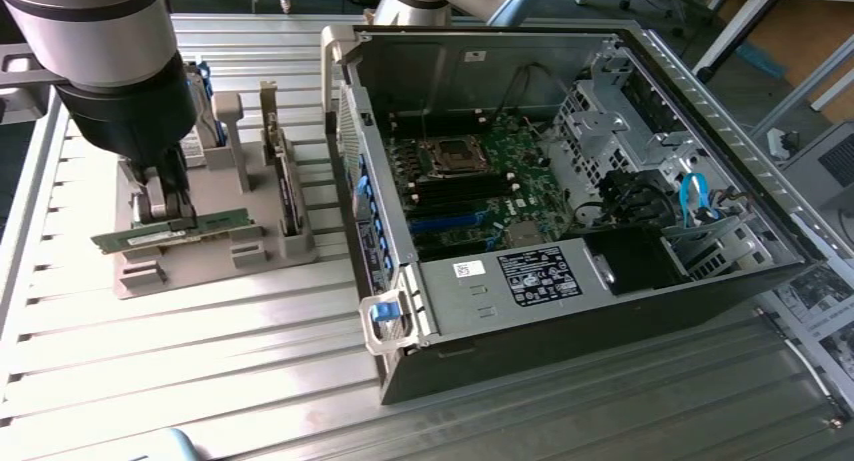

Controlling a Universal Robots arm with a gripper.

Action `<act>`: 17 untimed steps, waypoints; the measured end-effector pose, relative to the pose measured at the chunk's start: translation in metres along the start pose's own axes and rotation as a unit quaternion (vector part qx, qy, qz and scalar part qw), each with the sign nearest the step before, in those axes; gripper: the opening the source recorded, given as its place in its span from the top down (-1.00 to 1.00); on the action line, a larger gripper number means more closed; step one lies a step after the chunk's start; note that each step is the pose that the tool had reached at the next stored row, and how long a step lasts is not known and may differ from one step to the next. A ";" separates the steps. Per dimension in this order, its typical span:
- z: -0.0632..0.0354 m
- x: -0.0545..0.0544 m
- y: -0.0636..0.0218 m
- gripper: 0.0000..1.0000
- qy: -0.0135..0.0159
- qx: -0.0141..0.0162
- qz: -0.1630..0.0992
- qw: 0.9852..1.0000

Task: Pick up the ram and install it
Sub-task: 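Pick up the ram and move it above insertion slot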

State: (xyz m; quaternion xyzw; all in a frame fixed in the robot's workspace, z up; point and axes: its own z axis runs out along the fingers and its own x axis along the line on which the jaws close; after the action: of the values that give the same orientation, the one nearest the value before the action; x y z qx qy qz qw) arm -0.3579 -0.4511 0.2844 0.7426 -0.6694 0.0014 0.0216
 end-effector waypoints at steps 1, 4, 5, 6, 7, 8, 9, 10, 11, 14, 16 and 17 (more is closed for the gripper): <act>-0.0003 0.000 0.0000 0.76 0.000 0.000 0.000 1.000; -0.0010 0.000 0.0000 0.76 0.001 0.000 0.000 1.000; -0.0013 0.000 0.0001 0.76 0.001 0.000 0.000 1.000; -0.0016 0.000 0.0001 0.76 0.001 0.000 0.000 1.000; -0.0019 0.000 0.0001 0.76 0.001 0.000 0.000 1.000; -0.0022 0.000 0.0001 0.76 0.001 0.000 0.000 1.000; -0.0025 0.000 0.0001 0.76 0.001 0.000 0.000 1.000; -0.0028 0.000 0.0001 0.76 0.001 0.000 0.000 1.000; -0.0032 0.000 0.0001 0.76 0.002 0.000 0.000 1.000; -0.0043 0.000 0.0001 0.76 0.002 0.000 0.000 1.000; -0.0051 0.000 0.0001 0.76 0.002 0.000 0.000 1.000; -0.0056 0.000 0.0002 0.76 0.003 0.000 0.000 1.000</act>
State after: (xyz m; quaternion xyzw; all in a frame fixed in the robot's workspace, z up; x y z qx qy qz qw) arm -0.3579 -0.4511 0.2900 0.7426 -0.6694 0.0031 0.0235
